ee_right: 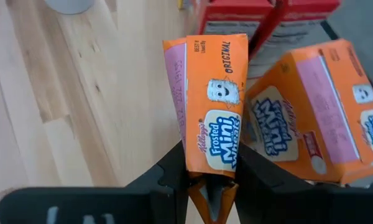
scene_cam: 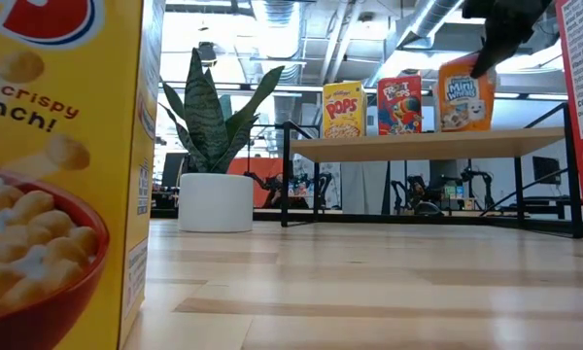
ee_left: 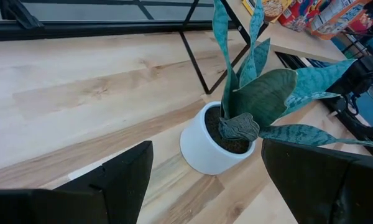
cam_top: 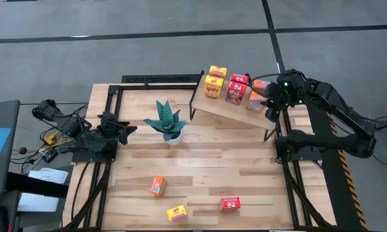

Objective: Stack cereal on shelf
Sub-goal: Put the top orange cereal box on the shelf aligned with the other orange cereal box

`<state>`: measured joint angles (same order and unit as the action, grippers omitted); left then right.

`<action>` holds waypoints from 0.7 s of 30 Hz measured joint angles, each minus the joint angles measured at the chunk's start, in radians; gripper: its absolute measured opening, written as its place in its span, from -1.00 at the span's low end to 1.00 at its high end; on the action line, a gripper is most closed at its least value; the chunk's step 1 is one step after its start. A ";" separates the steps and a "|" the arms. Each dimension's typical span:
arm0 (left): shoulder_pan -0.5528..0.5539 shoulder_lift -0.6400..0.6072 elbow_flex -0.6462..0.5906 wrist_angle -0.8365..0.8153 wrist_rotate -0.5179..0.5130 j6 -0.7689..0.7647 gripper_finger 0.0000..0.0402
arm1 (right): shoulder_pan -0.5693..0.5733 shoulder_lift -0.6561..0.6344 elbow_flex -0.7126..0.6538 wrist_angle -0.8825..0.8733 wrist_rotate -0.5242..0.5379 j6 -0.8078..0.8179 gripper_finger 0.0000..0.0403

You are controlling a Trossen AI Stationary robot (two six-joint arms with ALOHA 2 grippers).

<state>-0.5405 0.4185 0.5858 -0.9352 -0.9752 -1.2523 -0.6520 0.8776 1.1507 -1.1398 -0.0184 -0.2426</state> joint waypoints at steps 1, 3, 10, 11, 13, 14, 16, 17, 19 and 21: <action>0.000 0.000 0.000 0.000 0.000 -0.001 0.46 | -0.014 0.003 0.000 -0.002 -0.008 -0.007 -0.41; 0.000 0.000 0.000 0.000 0.000 -0.001 0.46 | -0.041 0.008 0.000 -0.008 -0.015 -0.021 -0.41; 0.000 0.000 0.000 0.000 0.000 -0.002 0.46 | -0.120 0.026 0.000 0.000 -0.086 -0.055 -0.41; 0.000 0.000 0.000 0.000 0.000 -0.003 0.46 | -0.126 0.032 0.000 -0.003 -0.093 -0.054 -0.40; 0.000 0.000 0.000 0.000 0.000 -0.009 0.46 | -0.132 0.043 0.000 -0.010 -0.095 -0.054 -0.37; 0.000 0.000 0.000 0.000 0.000 -0.009 0.46 | -0.136 0.047 0.002 -0.015 -0.095 -0.053 -0.35; 0.000 0.000 0.000 0.000 0.000 -0.009 0.46 | -0.137 0.059 0.002 -0.021 -0.095 -0.049 -0.29; 0.000 0.000 0.000 0.000 0.000 -0.009 0.46 | -0.137 0.064 0.003 -0.022 -0.094 -0.047 -0.25; 0.000 0.000 0.000 0.000 0.000 -0.011 0.46 | -0.137 0.070 0.003 -0.027 -0.092 -0.047 -0.16; 0.000 0.000 0.000 0.000 0.000 -0.017 0.46 | -0.137 0.074 0.001 -0.033 -0.090 -0.046 -0.06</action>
<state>-0.5404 0.4183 0.5858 -0.9348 -0.9752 -1.2693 -0.7887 0.9513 1.1516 -1.1723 -0.1081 -0.2890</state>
